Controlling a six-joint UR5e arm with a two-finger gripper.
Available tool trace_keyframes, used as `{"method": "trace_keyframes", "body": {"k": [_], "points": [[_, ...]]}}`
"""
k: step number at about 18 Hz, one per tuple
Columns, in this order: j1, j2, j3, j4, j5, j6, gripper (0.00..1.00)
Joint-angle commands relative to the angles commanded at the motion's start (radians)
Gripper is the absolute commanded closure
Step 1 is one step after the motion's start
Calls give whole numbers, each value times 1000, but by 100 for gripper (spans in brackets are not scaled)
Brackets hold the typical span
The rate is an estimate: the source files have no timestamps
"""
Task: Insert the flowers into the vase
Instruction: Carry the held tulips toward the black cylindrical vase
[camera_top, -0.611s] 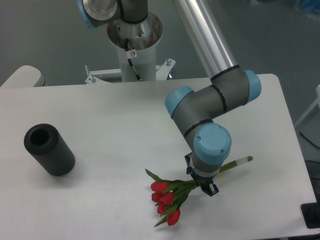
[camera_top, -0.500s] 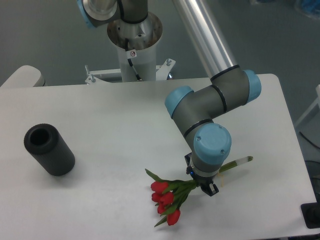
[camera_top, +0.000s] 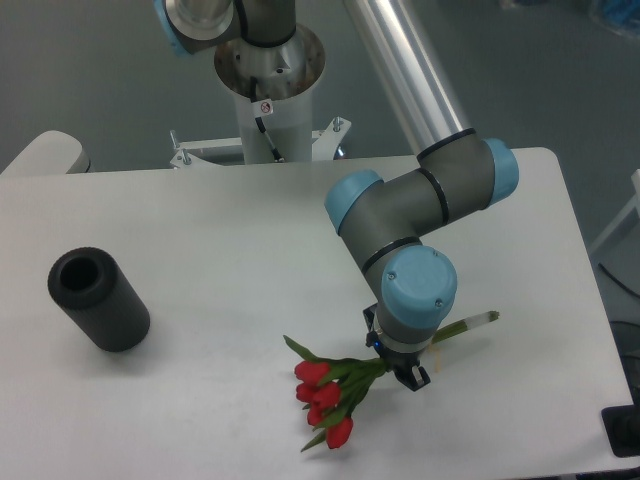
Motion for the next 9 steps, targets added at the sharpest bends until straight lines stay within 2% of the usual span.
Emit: {"method": "trace_keyframes", "body": {"k": [9], "points": [[-12,97,-117,17,-270,-133,93]]}}
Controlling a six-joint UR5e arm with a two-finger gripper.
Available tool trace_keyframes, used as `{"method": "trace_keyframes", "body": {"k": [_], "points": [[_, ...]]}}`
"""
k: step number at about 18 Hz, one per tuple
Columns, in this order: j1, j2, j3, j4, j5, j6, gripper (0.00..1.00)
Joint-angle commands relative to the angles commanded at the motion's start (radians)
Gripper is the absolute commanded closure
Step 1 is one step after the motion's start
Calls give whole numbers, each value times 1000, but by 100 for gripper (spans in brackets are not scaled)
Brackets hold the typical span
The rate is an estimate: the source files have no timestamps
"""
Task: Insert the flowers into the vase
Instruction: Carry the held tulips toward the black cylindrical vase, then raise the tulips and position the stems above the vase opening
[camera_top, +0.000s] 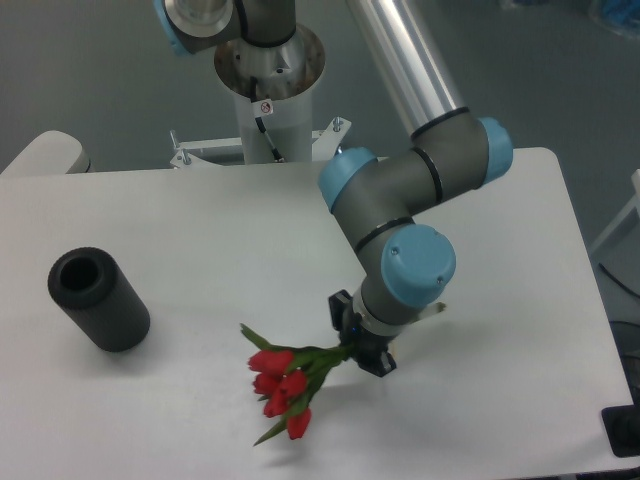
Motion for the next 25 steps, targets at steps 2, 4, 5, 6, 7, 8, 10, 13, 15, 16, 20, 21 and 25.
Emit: {"method": "trace_keyframes", "body": {"k": [2,4,5,6,7,8,10,13,15,16,20,21,25], "points": [[-9,23,-28,5,-92,-32,94],[-14,48,-69,8,-152,-43,94],[-18,57,-84,8,-175,-43,94],[-24,66,-92,8,-195,-43,94],[-28,72,-98,8,-217,-43,94],[-29,78,-101,8,-247,-45,94],[-43,81,-101,6,-344,-72,94],[-63,81,-92,23,-480,-140,94],[-75,87,-89,66,-531,-173,94],[-84,92,-89,89,-543,-196,94],[-118,94,-88,190,-556,-235,94],[-127,98,-88,210,-582,-252,93],[-132,103,-91,290,-781,-312,92]]}}
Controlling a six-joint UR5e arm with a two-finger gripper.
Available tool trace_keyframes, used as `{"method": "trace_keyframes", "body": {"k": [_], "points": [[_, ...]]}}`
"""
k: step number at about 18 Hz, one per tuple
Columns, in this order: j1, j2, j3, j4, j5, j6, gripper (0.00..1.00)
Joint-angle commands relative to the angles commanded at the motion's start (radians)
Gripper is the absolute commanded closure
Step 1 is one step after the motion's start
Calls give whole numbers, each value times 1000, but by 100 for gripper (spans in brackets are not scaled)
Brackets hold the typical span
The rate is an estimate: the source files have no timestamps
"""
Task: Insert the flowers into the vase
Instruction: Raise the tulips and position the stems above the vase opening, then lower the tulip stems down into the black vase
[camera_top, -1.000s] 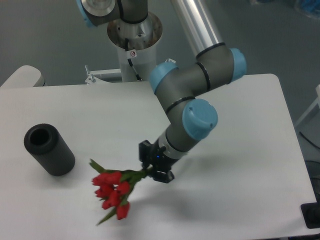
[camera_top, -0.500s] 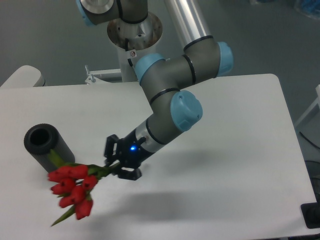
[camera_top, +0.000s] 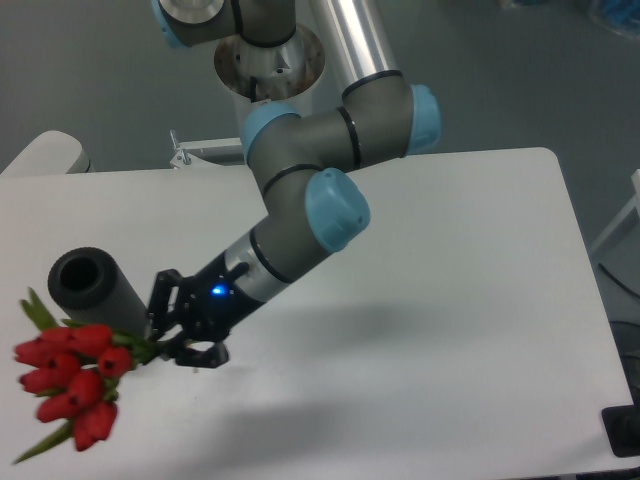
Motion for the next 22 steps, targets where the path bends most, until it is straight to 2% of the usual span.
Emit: {"method": "trace_keyframes", "body": {"k": [3,7,11,16,20,22], "points": [[-3,29,-9,17,-52,0,92],[-3,61,-12,25,-196,-3,91],[-21,94,-50,31,-264,9,90],[-29,159,-178,100,-280,15,89],[-45,215,-267,104,-280,41,88],[-43,225,-284,103,-280,43,87]]}}
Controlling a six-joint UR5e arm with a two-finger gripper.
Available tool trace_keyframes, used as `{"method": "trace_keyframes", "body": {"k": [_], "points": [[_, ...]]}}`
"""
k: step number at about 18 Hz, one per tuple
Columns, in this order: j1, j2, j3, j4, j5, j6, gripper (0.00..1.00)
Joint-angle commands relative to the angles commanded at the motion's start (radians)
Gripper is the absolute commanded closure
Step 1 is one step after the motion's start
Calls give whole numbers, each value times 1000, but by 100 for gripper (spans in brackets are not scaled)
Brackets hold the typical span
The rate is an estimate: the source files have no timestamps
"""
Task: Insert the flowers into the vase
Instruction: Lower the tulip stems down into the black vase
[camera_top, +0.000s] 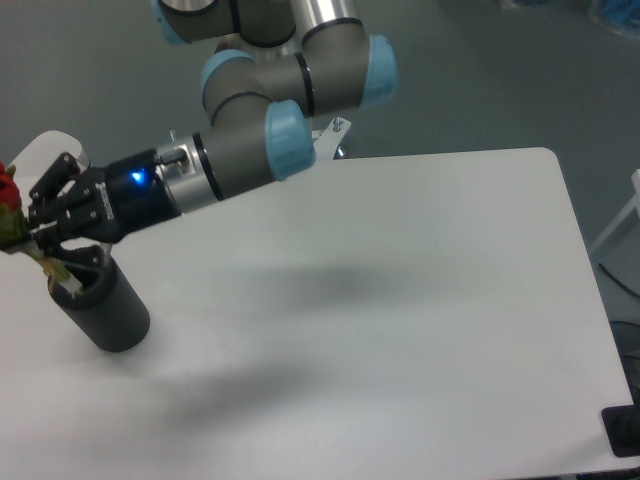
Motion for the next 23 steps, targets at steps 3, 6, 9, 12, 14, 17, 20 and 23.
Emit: {"method": "trace_keyframes", "body": {"k": [3,6,9,12,14,17,20,23], "points": [[-5,2,-18,3,2,29,85],[-9,3,-63,12,9,122,85],[-9,2,-81,12,11,167,85],[-11,-1,-87,14,14,170,82],[-11,-3,-103,23,17,179,79],[-11,-8,-144,34,18,248,75],[-11,-17,-176,34,32,302,72],[-11,-28,-192,35,66,334,65]]}}
